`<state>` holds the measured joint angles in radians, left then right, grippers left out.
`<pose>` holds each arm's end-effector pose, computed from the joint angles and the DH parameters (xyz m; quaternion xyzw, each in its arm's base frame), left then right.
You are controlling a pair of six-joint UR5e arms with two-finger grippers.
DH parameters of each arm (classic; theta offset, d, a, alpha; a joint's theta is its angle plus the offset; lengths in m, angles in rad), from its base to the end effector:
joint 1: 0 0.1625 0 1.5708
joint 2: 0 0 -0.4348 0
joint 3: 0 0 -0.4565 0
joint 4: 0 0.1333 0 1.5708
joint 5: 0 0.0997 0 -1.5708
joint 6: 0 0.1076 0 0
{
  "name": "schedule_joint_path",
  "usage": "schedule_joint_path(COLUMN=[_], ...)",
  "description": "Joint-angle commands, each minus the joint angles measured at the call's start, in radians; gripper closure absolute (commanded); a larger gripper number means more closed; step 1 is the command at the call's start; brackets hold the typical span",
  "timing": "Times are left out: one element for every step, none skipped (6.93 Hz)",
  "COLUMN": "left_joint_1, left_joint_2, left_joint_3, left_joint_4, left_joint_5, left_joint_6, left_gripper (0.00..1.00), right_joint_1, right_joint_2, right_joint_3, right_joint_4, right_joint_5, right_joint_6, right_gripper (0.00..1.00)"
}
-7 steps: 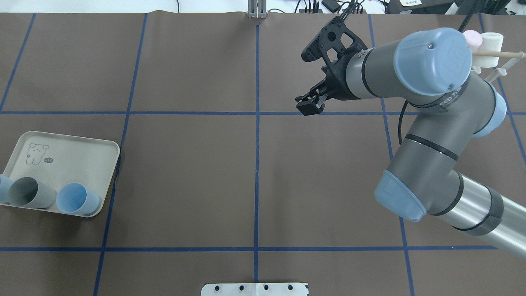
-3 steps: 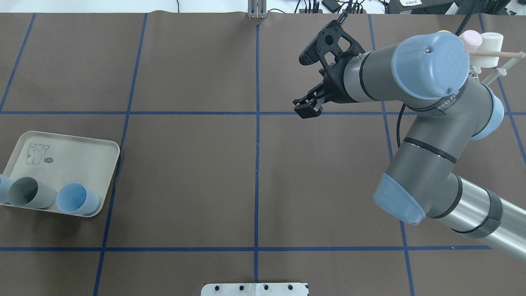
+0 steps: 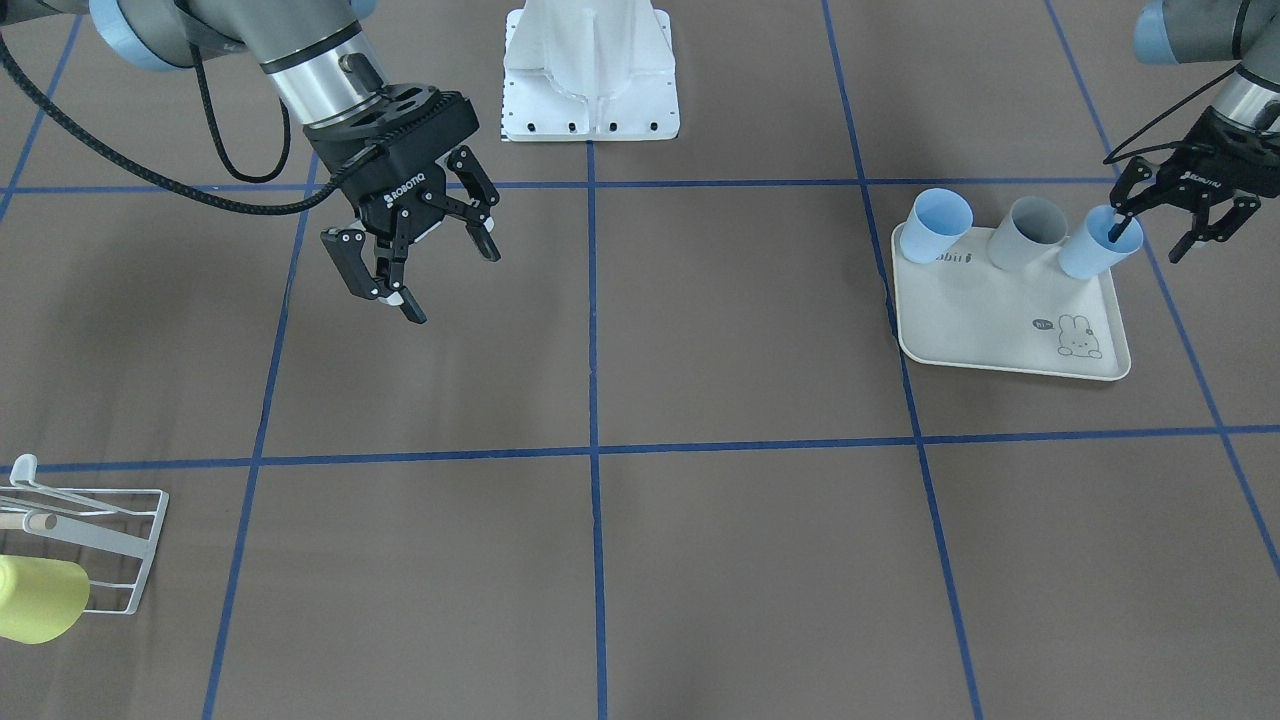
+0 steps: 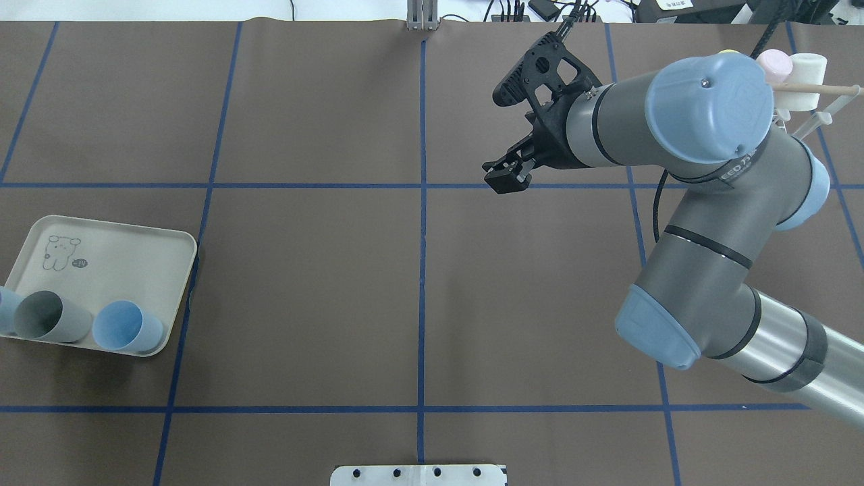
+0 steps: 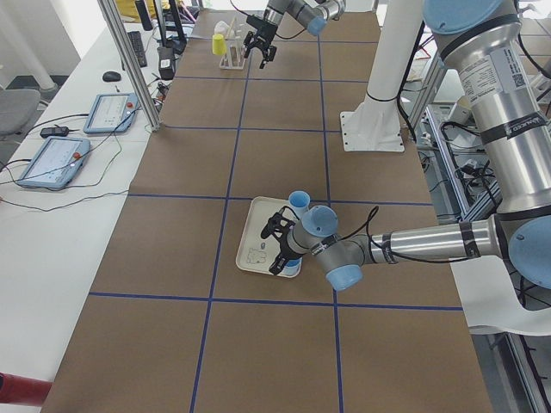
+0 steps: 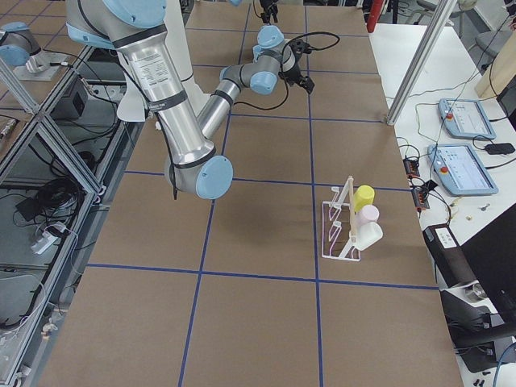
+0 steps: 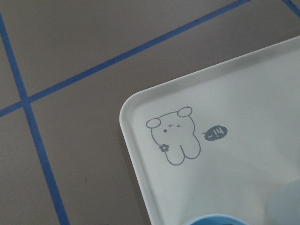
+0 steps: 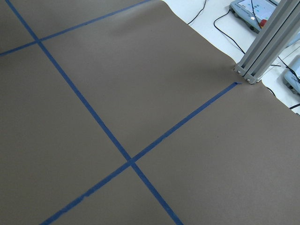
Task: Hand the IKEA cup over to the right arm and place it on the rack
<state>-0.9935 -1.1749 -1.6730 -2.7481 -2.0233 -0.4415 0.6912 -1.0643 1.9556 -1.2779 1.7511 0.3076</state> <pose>0.1500 -0.3884 0.6801 0.2649 0.3802 0.1555 0.8724 -0.4154 -0.4916 0.1352 0.4190 -0.3728 -0.2813 0.7787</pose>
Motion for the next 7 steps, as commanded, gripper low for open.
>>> schedule_joint_path(left_joint_1=[0.006,0.006,0.006,0.006,0.006,0.006,0.006], left_joint_2=[0.015,0.023,0.026,0.029,0.030,0.031,0.029], left_joint_3=[0.001,0.002,0.002,0.002,0.004,0.006,0.009], left_joint_4=[-0.012,-0.013,-0.018,-0.018,-0.018,-0.018,-0.019], left_joint_5=[0.000,0.000,0.000,0.000,0.000,0.000,0.000], left_joint_6=[0.004,0.007,0.007,0.007,0.007,0.007,0.007], left_gripper=[0.55,0.56,0.59,0.63,0.64,0.67,0.68], right_joint_1=[0.001,0.001,0.001,0.001,0.001,0.001,0.001], right_joint_2=[-0.002,-0.002,-0.002,-0.002,-0.002,-0.002,-0.002], right_joint_3=[0.000,-0.001,0.000,-0.001,-0.001,-0.001,-0.001], right_joint_4=[0.000,0.000,0.000,0.000,0.000,0.000,0.000], right_joint_5=[-0.004,-0.004,-0.004,-0.004,-0.004,-0.004,-0.004], right_joint_6=[-0.001,-0.004,-0.007,-0.008,-0.008,-0.010,-0.010], right_gripper=[0.00,0.00,0.00,0.00,0.00,0.00,0.00])
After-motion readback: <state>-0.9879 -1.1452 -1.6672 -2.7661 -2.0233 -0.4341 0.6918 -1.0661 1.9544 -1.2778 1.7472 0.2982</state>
